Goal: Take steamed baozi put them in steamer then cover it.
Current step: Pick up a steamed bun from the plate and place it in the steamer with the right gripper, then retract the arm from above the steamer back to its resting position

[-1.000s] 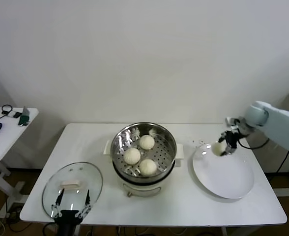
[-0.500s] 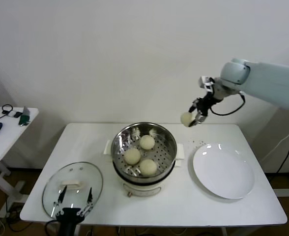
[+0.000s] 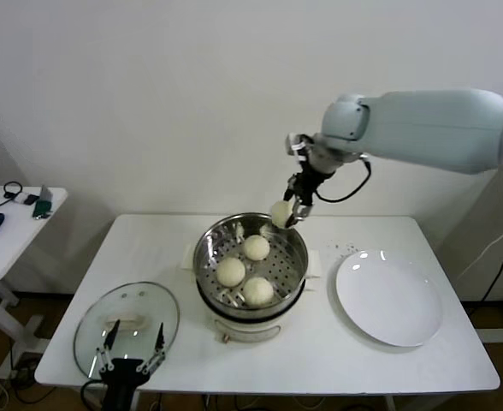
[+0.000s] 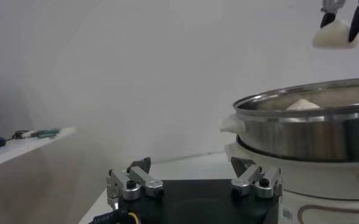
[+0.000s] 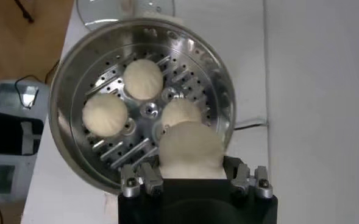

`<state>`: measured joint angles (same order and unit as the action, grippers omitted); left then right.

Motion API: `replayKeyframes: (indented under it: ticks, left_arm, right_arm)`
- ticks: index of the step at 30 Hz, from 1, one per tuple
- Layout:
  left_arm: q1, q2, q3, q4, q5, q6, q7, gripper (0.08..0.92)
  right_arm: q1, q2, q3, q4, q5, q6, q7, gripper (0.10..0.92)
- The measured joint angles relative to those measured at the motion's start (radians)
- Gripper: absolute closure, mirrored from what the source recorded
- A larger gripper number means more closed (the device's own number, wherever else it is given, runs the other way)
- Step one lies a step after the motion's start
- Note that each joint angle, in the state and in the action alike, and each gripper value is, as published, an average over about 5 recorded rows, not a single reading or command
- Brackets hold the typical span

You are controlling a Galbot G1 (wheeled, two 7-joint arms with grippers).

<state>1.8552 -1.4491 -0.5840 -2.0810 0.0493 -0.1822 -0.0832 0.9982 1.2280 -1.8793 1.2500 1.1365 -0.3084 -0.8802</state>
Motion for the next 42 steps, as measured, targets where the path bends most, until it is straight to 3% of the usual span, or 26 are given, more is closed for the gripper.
replayKeyframes:
  ticks: [27,35,42]
  left_arm:
    - [-0.024,0.014,-0.009,0.022,-0.018,0.014,0.002,0.177]
    - [-0.028,0.014,-0.008,0.024,-0.017,0.016,0.002,0.177]
    - [-0.034,0.013,-0.004,0.023,-0.009,0.021,0.003,0.177]
  right_arm:
    - [-0.145,0.097,-0.059,0.005,-0.097,-0.015,0.022,0.336]
    - [-0.155,0.094,-0.051,0.003,-0.125,-0.024,0.011,0.211]
    - [-0.144,0.07,-0.029,0.003,-0.144,-0.023,-0.017,0.203]
